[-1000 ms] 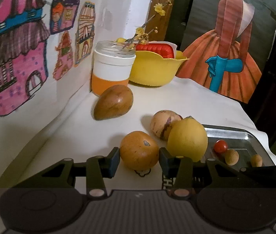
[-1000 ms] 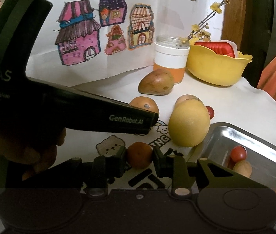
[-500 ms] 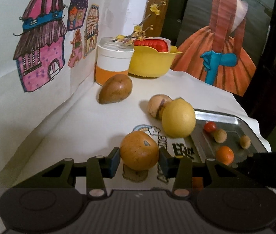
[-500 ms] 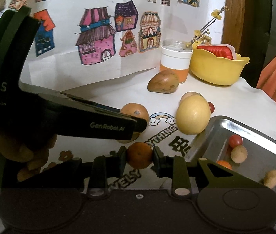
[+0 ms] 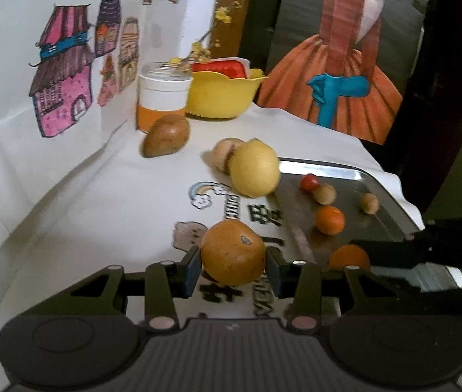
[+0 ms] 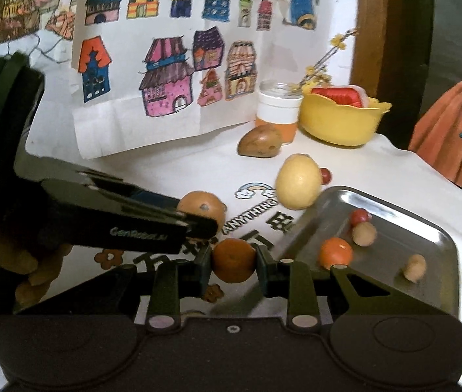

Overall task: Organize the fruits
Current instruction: 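Carry the orange-brown fruit and the tangerine over the metal tray with both tools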

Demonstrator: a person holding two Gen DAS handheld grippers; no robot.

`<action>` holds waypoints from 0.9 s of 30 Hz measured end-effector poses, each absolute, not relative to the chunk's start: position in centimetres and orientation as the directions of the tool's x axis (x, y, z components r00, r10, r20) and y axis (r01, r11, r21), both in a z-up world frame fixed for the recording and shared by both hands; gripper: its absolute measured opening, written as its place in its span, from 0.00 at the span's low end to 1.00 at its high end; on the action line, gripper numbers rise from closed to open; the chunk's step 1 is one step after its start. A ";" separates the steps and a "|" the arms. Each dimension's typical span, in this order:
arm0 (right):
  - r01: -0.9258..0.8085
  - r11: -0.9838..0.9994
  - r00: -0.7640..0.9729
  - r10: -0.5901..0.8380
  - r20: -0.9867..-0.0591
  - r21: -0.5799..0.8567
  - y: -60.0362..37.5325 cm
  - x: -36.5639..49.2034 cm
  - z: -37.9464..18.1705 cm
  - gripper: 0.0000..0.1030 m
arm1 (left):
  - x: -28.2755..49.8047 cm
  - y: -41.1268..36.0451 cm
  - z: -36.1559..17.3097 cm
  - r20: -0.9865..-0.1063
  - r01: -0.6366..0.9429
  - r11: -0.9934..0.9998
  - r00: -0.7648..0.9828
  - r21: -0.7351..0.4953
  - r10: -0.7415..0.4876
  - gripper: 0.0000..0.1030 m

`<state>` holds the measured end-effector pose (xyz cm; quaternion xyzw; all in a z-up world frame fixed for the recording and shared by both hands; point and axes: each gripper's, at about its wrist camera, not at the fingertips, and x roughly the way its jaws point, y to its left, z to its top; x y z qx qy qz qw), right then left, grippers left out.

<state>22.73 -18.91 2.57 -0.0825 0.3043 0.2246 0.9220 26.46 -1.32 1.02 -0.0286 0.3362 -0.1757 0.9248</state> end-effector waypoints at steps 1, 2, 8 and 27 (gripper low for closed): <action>-0.455 0.890 0.719 0.358 -0.595 -0.014 -19.3 22.5 2.7 0.30 | 26.3 -1.6 1.1 -0.611 0.311 0.934 0.710 -0.174 -0.350 0.45; -0.446 0.895 0.724 0.352 -0.593 -0.013 -19.7 22.4 2.8 0.30 | 26.1 -1.8 1.2 -0.610 0.316 0.932 0.708 -0.177 -0.356 0.45; -0.390 0.921 0.751 0.313 -0.582 -0.008 -22.5 21.8 3.2 0.30 | 25.9 -4.1 1.7 -0.597 0.355 0.915 0.697 -0.194 -0.397 0.45; -0.208 0.978 0.799 0.159 -0.580 -0.018 -30.8 22.0 1.5 0.30 | 26.7 -12.1 1.0 -0.604 0.453 0.862 0.628 -0.228 -0.490 0.45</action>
